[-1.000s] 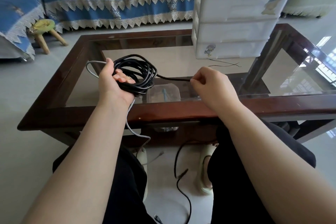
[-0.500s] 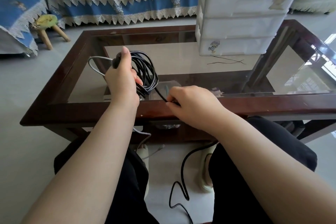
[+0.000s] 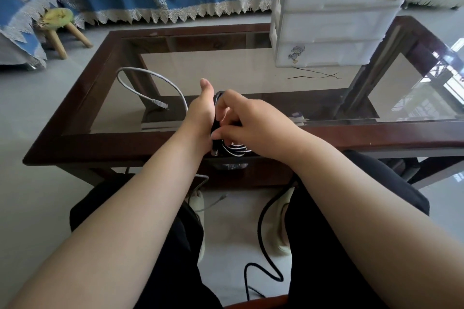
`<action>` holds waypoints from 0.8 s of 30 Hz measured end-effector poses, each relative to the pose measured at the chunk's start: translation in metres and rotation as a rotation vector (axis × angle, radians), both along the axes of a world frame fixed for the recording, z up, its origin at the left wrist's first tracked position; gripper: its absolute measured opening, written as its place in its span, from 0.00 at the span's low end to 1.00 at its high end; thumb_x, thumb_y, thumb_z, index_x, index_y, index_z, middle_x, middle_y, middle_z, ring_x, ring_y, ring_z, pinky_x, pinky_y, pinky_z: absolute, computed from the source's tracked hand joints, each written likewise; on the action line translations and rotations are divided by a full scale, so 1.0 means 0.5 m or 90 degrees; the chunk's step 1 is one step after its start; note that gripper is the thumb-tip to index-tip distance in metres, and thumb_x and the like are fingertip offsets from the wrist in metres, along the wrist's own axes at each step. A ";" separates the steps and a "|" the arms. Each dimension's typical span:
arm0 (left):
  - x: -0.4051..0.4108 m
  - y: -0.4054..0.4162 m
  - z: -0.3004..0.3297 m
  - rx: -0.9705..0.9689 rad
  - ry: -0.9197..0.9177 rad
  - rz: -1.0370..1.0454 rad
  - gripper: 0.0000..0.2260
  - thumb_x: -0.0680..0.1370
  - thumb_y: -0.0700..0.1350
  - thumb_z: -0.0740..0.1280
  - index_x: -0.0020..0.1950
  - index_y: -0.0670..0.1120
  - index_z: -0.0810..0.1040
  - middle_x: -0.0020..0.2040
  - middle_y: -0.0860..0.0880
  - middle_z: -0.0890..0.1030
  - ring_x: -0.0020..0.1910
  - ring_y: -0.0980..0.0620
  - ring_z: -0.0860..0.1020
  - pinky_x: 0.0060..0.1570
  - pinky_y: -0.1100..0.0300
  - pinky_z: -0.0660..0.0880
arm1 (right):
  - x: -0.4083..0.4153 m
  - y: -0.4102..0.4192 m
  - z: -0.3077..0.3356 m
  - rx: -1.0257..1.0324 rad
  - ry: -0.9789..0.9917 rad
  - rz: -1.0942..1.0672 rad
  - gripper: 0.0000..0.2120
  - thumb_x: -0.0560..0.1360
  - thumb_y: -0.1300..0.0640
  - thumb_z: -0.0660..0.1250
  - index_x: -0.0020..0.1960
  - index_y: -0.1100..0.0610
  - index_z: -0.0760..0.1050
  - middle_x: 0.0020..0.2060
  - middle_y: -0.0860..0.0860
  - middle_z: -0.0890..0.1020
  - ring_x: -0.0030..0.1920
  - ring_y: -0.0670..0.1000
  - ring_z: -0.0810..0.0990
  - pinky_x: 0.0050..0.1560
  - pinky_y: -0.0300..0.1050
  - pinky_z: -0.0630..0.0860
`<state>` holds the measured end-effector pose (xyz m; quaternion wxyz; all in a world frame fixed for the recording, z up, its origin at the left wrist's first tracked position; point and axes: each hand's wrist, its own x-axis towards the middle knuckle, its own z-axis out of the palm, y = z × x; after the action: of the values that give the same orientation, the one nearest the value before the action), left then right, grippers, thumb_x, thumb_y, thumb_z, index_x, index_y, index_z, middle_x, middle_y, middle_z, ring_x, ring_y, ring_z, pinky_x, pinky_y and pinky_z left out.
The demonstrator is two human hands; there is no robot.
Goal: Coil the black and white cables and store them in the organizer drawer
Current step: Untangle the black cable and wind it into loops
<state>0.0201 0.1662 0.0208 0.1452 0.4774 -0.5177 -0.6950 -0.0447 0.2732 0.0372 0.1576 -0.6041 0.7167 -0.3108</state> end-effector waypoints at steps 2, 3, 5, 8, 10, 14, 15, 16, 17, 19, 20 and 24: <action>-0.002 0.006 -0.004 0.016 0.024 -0.008 0.25 0.82 0.61 0.51 0.51 0.44 0.79 0.43 0.43 0.83 0.46 0.47 0.81 0.51 0.51 0.77 | 0.002 -0.006 -0.003 0.006 0.077 -0.028 0.17 0.72 0.47 0.71 0.53 0.52 0.68 0.38 0.45 0.81 0.39 0.48 0.78 0.38 0.44 0.71; 0.000 0.008 -0.007 0.022 0.043 -0.020 0.22 0.83 0.57 0.52 0.47 0.44 0.79 0.36 0.43 0.83 0.41 0.48 0.81 0.46 0.53 0.79 | 0.003 -0.007 -0.004 0.009 0.109 -0.043 0.19 0.71 0.44 0.71 0.53 0.52 0.68 0.40 0.45 0.81 0.40 0.50 0.78 0.38 0.44 0.70; 0.002 0.009 -0.012 0.036 0.067 -0.062 0.20 0.84 0.50 0.52 0.41 0.43 0.76 0.27 0.47 0.77 0.29 0.50 0.76 0.28 0.60 0.74 | 0.001 -0.010 -0.006 0.010 0.161 -0.075 0.22 0.69 0.40 0.70 0.54 0.51 0.68 0.39 0.46 0.80 0.38 0.51 0.77 0.36 0.45 0.68; 0.001 0.012 -0.014 0.027 0.048 -0.108 0.19 0.83 0.50 0.53 0.43 0.43 0.76 0.28 0.47 0.75 0.24 0.48 0.70 0.21 0.63 0.67 | -0.005 -0.011 -0.009 0.014 0.194 -0.114 0.26 0.65 0.34 0.70 0.50 0.51 0.67 0.37 0.45 0.78 0.35 0.52 0.75 0.33 0.44 0.65; 0.000 0.017 -0.008 0.017 0.020 -0.115 0.20 0.83 0.54 0.54 0.43 0.43 0.76 0.28 0.47 0.74 0.24 0.49 0.69 0.21 0.63 0.66 | -0.011 -0.009 -0.010 0.028 0.194 -0.133 0.26 0.63 0.32 0.70 0.45 0.51 0.67 0.35 0.46 0.79 0.35 0.50 0.75 0.32 0.44 0.65; -0.001 0.024 -0.007 0.003 -0.003 -0.156 0.24 0.82 0.61 0.54 0.40 0.44 0.75 0.28 0.47 0.70 0.21 0.51 0.66 0.24 0.59 0.66 | -0.024 -0.004 -0.009 0.054 0.087 -0.113 0.24 0.62 0.36 0.73 0.41 0.53 0.70 0.30 0.45 0.75 0.32 0.45 0.73 0.32 0.43 0.67; 0.001 0.026 -0.008 0.004 -0.006 -0.166 0.24 0.82 0.61 0.54 0.39 0.44 0.74 0.27 0.47 0.68 0.20 0.51 0.66 0.24 0.59 0.65 | -0.029 -0.003 -0.010 0.056 0.026 -0.087 0.21 0.64 0.39 0.74 0.41 0.54 0.71 0.29 0.45 0.76 0.32 0.43 0.73 0.33 0.42 0.68; 0.002 0.027 -0.008 0.004 -0.007 -0.179 0.24 0.82 0.61 0.53 0.39 0.44 0.74 0.26 0.47 0.67 0.19 0.51 0.66 0.23 0.60 0.65 | -0.034 -0.001 -0.009 0.060 -0.037 -0.063 0.18 0.66 0.44 0.75 0.41 0.55 0.73 0.29 0.44 0.77 0.31 0.42 0.73 0.34 0.40 0.69; 0.004 0.027 -0.010 0.001 -0.006 -0.193 0.24 0.82 0.61 0.52 0.39 0.45 0.73 0.24 0.48 0.66 0.19 0.52 0.65 0.22 0.61 0.65 | -0.042 0.002 -0.008 0.065 -0.091 -0.045 0.14 0.68 0.47 0.75 0.41 0.55 0.74 0.29 0.44 0.78 0.31 0.40 0.73 0.36 0.39 0.70; 0.010 0.026 -0.010 -0.003 0.001 -0.213 0.24 0.83 0.61 0.50 0.37 0.46 0.71 0.21 0.49 0.65 0.18 0.53 0.65 0.23 0.63 0.64 | -0.057 0.005 -0.005 0.065 -0.154 -0.034 0.10 0.70 0.52 0.74 0.43 0.56 0.77 0.32 0.44 0.79 0.34 0.41 0.75 0.42 0.41 0.73; 0.013 0.026 -0.010 0.002 0.003 -0.215 0.24 0.83 0.61 0.50 0.36 0.47 0.70 0.21 0.50 0.65 0.18 0.54 0.65 0.24 0.63 0.64 | -0.063 0.006 -0.003 0.058 -0.170 -0.038 0.10 0.70 0.52 0.74 0.45 0.56 0.77 0.34 0.46 0.79 0.35 0.43 0.76 0.43 0.43 0.74; 0.023 0.024 -0.012 0.022 0.010 -0.229 0.23 0.82 0.62 0.50 0.35 0.48 0.68 0.22 0.51 0.66 0.18 0.55 0.64 0.26 0.63 0.63 | -0.063 -0.001 -0.009 0.038 -0.159 -0.080 0.13 0.67 0.49 0.76 0.43 0.55 0.77 0.33 0.46 0.77 0.34 0.43 0.74 0.38 0.40 0.71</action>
<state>0.0314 0.1782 0.0150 0.0143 0.3740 -0.5818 -0.7221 -0.0765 0.2728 0.0329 0.2437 -0.5097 0.7370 -0.3711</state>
